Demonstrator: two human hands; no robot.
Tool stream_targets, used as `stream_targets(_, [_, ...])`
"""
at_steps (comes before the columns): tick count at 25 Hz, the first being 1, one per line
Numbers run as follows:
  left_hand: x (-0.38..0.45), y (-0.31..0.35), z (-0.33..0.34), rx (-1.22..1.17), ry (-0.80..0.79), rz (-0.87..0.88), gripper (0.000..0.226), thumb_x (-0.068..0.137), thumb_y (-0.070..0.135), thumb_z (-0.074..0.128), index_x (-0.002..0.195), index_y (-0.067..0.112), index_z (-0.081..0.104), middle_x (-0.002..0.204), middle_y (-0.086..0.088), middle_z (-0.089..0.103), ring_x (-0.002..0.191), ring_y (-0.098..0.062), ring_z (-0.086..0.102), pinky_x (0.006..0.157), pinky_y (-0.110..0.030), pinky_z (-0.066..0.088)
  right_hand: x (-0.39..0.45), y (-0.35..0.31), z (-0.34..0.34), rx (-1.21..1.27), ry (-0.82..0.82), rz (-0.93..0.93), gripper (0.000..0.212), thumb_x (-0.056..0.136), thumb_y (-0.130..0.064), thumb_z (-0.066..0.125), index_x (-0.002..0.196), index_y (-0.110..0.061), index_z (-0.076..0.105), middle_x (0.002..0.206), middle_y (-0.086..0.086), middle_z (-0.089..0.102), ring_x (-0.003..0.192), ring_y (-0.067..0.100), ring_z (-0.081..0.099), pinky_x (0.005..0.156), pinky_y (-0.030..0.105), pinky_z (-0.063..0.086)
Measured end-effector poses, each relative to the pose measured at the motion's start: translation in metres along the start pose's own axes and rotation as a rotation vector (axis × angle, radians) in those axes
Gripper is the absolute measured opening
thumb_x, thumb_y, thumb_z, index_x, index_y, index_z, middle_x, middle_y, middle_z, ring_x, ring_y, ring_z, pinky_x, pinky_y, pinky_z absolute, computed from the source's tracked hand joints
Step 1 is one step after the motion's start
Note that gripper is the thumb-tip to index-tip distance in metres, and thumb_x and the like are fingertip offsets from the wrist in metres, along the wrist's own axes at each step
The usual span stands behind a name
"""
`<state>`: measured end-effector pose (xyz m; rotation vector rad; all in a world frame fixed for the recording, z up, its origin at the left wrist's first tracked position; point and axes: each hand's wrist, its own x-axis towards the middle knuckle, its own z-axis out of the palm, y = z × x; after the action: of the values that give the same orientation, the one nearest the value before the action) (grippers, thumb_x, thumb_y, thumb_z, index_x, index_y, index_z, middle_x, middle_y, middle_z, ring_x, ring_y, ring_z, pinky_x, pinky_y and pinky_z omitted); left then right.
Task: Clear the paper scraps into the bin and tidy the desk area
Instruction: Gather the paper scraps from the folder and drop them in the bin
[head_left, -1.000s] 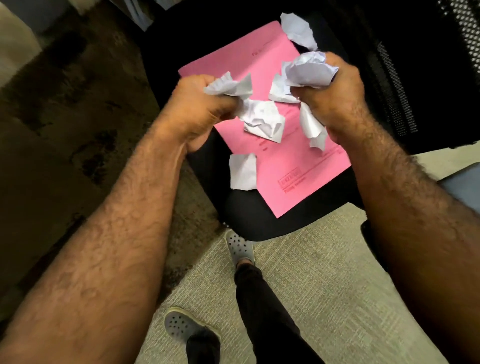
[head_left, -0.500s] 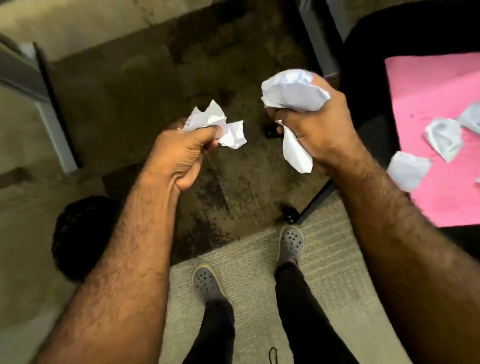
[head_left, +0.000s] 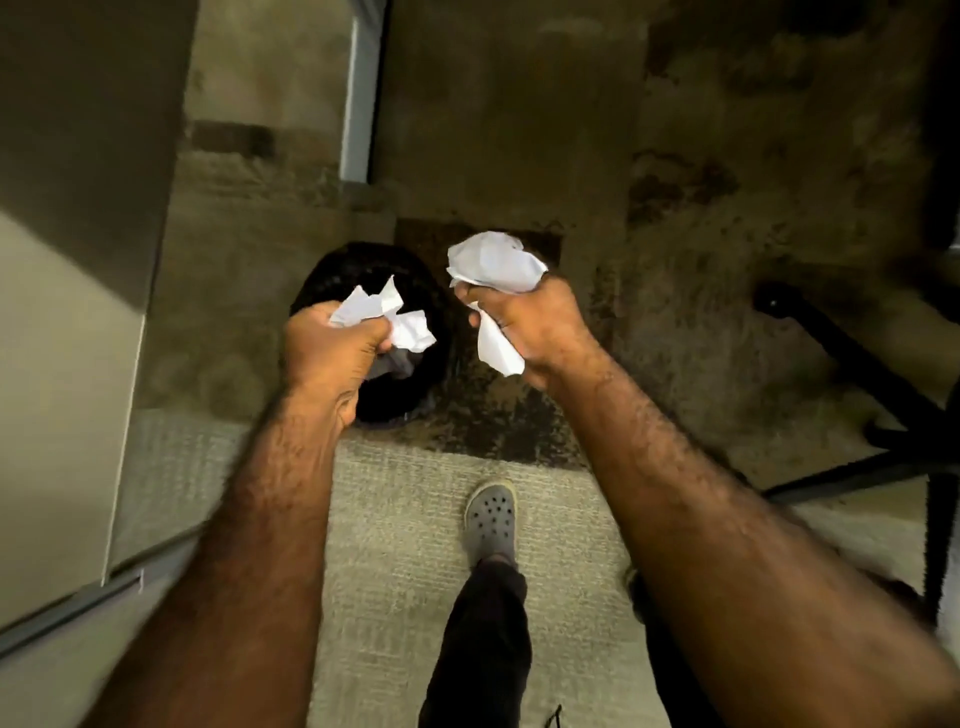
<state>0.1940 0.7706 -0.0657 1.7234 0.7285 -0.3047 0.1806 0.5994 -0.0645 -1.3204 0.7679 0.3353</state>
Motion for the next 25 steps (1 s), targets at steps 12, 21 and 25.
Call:
stream_targets(12, [0.131, -0.163, -0.024, 0.417, 0.059, -0.186, 0.042, 0.073, 0.019, 0.074, 0.113, 0.01, 0.063, 0.098, -0.004, 0.065, 0.089, -0.024, 0.061, 0.071, -0.03, 0.049, 0.141, 0.166, 0.125, -0.6, -0.113, 0.148, 0.067, 0.089, -0.017, 0.066, 0.145, -0.006, 0.03, 0.143, 0.015, 0.045, 0.128, 0.029, 0.048, 0.1, 0.033, 0.042])
stream_targets(21, [0.107, -0.152, -0.01, 0.352, -0.01, -0.178, 0.037, 0.082, 0.02, 0.058, 0.12, 0.018, 0.059, 0.095, -0.001, 0.065, 0.084, -0.02, 0.062, 0.064, -0.024, 0.046, 0.116, 0.151, 0.117, -0.272, -0.195, 0.233, 0.039, 0.1, -0.037, 0.046, 0.13, -0.015, 0.053, 0.131, 0.009, 0.059, 0.118, 0.026, 0.056, 0.102, 0.043, 0.047])
stream_targets(25, [0.083, -0.117, 0.005, 0.402, -0.044, -0.125, 0.028, 0.084, 0.025, 0.054, 0.106, 0.015, 0.067, 0.102, -0.008, 0.07, 0.091, -0.029, 0.067, 0.081, -0.04, 0.058, 0.09, 0.117, 0.094, -0.442, -0.142, 0.032, 0.038, 0.1, -0.042, 0.041, 0.078, -0.019, 0.062, 0.079, 0.002, 0.065, 0.073, 0.014, 0.061, 0.067, 0.034, 0.047])
